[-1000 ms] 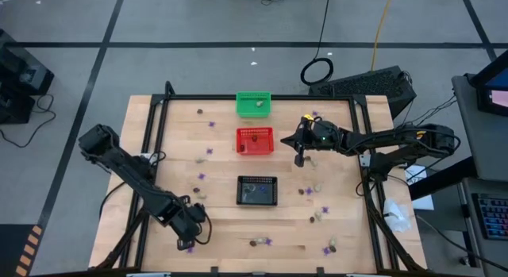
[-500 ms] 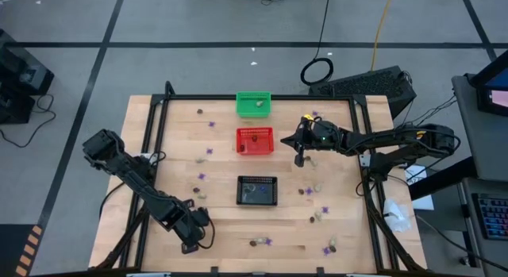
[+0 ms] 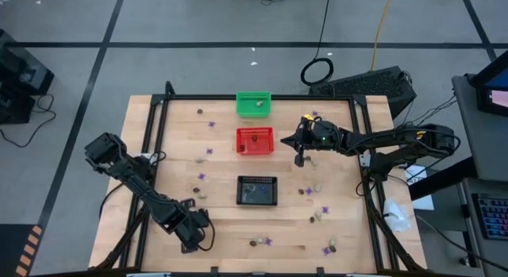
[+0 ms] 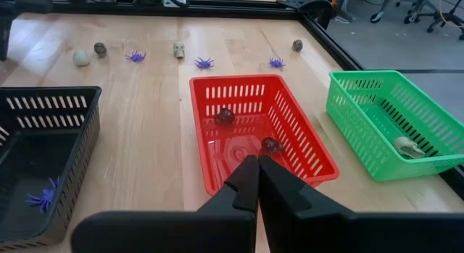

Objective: Sort Halloween decoration
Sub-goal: Put the white skull toy into the green basket

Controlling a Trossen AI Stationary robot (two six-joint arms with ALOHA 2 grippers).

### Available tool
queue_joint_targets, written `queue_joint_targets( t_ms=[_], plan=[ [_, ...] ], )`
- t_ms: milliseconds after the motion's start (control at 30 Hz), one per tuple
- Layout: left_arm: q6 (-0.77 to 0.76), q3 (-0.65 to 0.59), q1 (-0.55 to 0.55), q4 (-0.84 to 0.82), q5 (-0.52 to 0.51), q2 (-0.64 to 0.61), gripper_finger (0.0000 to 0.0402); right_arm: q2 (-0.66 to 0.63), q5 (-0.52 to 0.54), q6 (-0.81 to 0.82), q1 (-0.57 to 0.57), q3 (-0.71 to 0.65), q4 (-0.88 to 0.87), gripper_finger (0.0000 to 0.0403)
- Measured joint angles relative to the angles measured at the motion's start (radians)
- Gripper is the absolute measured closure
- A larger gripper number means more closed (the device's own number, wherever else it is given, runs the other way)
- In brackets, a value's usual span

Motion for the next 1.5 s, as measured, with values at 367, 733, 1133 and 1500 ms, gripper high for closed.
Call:
queue_joint_targets(
  t_ms=[367, 733, 1133, 1500],
  plan=[
    [0.192, 0.039, 0.053, -0.239, 0.016, -0.022, 0.0361, 0.0, 0.0, -0.003, 0.0, 0.0, 0.0, 0.0403],
    [0.45, 0.068, 0.31, -0.4, -0.074, -0.211, 0.0361, 0.0, 0.0, 0.0, 0.0, 0.0, -0.001, 0.0403],
    [0.844, 0.176, 0.897, -0.225, -0.139, -0.29, 0.0361, 0.0, 0.0, 0.0, 0.0, 0.0, -0.005, 0.0403],
    [1.206, 0.483, 1.301, -0.154, -0.007, -0.035, 0.0361, 0.0, 0.0, -0.002, 0.0, 0.0, -0.001, 0.0403]
  ],
)
